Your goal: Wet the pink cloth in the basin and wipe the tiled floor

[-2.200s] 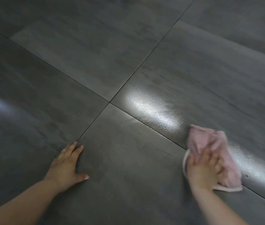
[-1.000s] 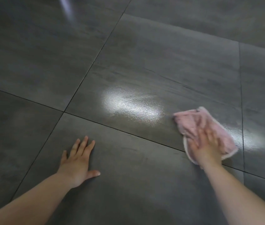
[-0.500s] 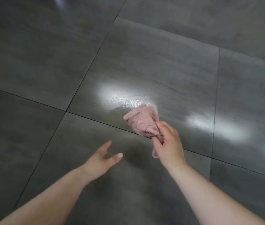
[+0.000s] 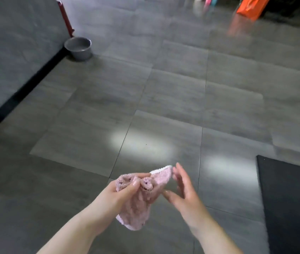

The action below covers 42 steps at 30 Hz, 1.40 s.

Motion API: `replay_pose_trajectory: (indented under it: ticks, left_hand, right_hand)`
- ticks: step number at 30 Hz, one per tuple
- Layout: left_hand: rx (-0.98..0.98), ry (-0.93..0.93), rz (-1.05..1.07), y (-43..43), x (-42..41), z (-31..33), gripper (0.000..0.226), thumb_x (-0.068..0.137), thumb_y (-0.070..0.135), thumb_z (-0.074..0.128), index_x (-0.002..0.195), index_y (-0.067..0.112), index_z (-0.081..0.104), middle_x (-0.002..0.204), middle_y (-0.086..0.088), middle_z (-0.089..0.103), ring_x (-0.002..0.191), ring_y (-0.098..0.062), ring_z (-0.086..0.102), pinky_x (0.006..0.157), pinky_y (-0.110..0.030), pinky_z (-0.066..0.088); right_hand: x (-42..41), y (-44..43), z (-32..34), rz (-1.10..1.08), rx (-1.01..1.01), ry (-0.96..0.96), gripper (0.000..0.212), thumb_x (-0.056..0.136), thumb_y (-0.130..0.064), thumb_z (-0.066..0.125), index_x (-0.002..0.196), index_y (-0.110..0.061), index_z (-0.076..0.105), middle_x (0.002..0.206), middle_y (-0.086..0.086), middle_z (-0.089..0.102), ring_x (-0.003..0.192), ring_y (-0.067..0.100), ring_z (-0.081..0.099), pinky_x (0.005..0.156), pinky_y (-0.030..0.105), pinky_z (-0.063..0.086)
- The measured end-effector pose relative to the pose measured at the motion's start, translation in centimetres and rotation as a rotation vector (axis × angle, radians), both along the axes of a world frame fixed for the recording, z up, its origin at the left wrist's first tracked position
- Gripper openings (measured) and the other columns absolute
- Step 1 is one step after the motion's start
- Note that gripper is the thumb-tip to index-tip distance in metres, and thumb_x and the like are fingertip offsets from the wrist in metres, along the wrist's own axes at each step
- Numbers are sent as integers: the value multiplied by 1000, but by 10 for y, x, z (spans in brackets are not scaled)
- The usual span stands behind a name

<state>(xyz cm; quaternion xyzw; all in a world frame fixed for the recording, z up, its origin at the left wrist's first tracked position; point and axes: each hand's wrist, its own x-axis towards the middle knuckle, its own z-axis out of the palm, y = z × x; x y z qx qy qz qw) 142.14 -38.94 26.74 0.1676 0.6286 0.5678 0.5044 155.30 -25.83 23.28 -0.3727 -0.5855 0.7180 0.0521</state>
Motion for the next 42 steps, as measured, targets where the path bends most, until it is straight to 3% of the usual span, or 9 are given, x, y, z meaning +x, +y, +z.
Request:
replay_pose_trajectory:
  ticks: [3,6,10,17,22,28,33,37,42]
  left_hand:
    - [60,37,-26,-16,0,63,19,78,39,55,87,42,72,107,17,71,103,2,63,84,-12,51]
    - [63,269,-13,-30,6,88,28,72,40,48,93,41,67,126,41,35,115,22,40,99,-8,35]
    - [-51,587,123,-37,2,97,29,67,56,46,93,63,56,115,35,30,117,2,33,106,-21,22]
    - [21,159,-82,13,-38,123,49,96,20,33,72,30,75,82,15,75,83,6,67,76,-13,51]
    - [-47,-21,-153,88,-86,112,33,85,39,51,73,22,76,82,2,76,80,-10,71,67,-20,54]
    - [-243,80,-77,193,-150,107,35,87,38,52,80,9,70,89,-15,75,88,-29,71,90,-40,53]
    - [-141,-55,-10,254,-208,94,39,84,43,55,99,8,64,89,-8,75,83,-21,70,72,-32,58]
    - [-209,-48,-42,289,-247,67,105,41,31,79,135,21,34,106,-9,67,95,-22,62,97,-42,47]
    - [-206,-19,-20,353,-313,29,90,55,9,62,128,45,22,103,-9,61,87,-17,61,83,-23,49]
  right_hand:
    - [-9,-7,60,194,-127,63,52,73,4,69,111,-25,47,99,-14,62,79,-13,61,71,8,48]
    - [-6,-18,99,250,-99,110,32,55,-12,71,84,-15,57,65,-14,66,63,-5,59,63,9,47]
    - [-8,-26,122,193,-5,142,25,63,0,68,66,-16,49,50,-19,48,53,-5,43,56,5,37]
    - [-48,20,135,290,112,120,26,58,-12,66,75,-19,49,128,-15,41,107,-6,49,92,16,38]
    - [-84,103,116,386,-80,78,62,54,-16,75,108,-27,47,107,16,62,88,3,60,84,14,46]
    - [-143,211,119,427,28,-112,30,54,-26,75,63,-16,48,64,1,43,63,8,42,63,23,33]
    - [-205,283,126,270,-153,-15,32,80,-4,64,57,-15,45,36,-10,53,30,-2,46,33,11,34]
    - [-265,332,103,-62,-306,-25,7,88,-11,56,83,-9,61,65,2,70,60,12,66,62,23,54]
    - [-337,392,66,-206,-352,-159,51,85,-1,59,129,-9,37,98,7,57,97,26,55,73,34,47]
